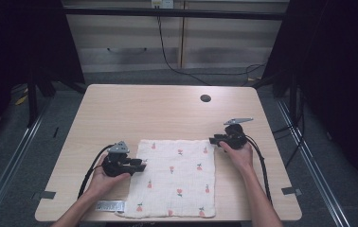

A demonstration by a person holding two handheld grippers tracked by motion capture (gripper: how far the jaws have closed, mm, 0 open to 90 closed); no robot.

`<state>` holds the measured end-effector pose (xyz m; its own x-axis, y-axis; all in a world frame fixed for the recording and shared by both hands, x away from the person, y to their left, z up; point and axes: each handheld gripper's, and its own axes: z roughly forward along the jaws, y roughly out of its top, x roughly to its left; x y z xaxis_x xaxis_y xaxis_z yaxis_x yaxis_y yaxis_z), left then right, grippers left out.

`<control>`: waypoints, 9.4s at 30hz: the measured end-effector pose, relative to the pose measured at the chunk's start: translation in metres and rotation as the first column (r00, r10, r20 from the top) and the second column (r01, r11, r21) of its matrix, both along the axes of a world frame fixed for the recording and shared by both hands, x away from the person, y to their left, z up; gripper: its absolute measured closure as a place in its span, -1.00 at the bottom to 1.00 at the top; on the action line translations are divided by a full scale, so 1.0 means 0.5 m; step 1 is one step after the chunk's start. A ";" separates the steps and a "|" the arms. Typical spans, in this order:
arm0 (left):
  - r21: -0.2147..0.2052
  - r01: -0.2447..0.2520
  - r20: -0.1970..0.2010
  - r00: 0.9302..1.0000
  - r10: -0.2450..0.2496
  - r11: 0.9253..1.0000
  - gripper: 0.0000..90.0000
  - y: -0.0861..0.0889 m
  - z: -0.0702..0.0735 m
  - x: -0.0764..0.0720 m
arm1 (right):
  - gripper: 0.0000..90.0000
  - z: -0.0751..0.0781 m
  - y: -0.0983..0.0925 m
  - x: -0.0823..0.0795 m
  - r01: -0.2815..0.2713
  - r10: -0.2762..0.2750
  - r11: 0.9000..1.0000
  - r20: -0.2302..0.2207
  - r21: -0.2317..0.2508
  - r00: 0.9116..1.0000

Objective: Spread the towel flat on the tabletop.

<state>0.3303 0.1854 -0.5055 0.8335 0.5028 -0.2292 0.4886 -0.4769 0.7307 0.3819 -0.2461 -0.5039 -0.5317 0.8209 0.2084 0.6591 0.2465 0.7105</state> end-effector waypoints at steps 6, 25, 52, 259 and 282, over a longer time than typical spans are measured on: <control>-0.001 -0.001 0.000 1.000 0.001 1.000 0.44 0.001 -0.001 0.000 | 0.62 -0.007 0.008 0.002 -0.011 0.011 1.000 0.008 0.006 1.000; -0.072 -0.068 -0.004 0.998 0.068 0.995 0.20 0.042 0.044 0.016 | 0.96 0.027 0.016 -0.024 -0.064 0.061 0.994 0.030 0.090 0.998; 0.033 -0.166 0.047 0.985 0.165 0.985 0.39 -0.021 0.004 0.182 | 0.96 0.020 0.023 -0.031 -0.078 0.077 0.991 0.019 0.107 0.997; 0.028 -0.081 0.104 0.992 0.077 0.996 0.66 -0.011 -0.007 0.054 | 0.60 0.024 -0.004 -0.101 -0.168 0.169 0.985 -0.020 0.026 0.985; -0.003 -0.035 0.057 0.998 0.035 0.999 0.50 0.009 0.005 0.053 | 0.94 0.009 0.016 -0.104 -0.184 0.184 0.983 -0.029 0.015 0.983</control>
<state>0.3567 0.1900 -0.5031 0.8269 0.5317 -0.1830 0.4627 -0.4585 0.7587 0.3297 -0.2379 -0.4993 -0.6664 0.7073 0.2359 0.6248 0.3572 0.6943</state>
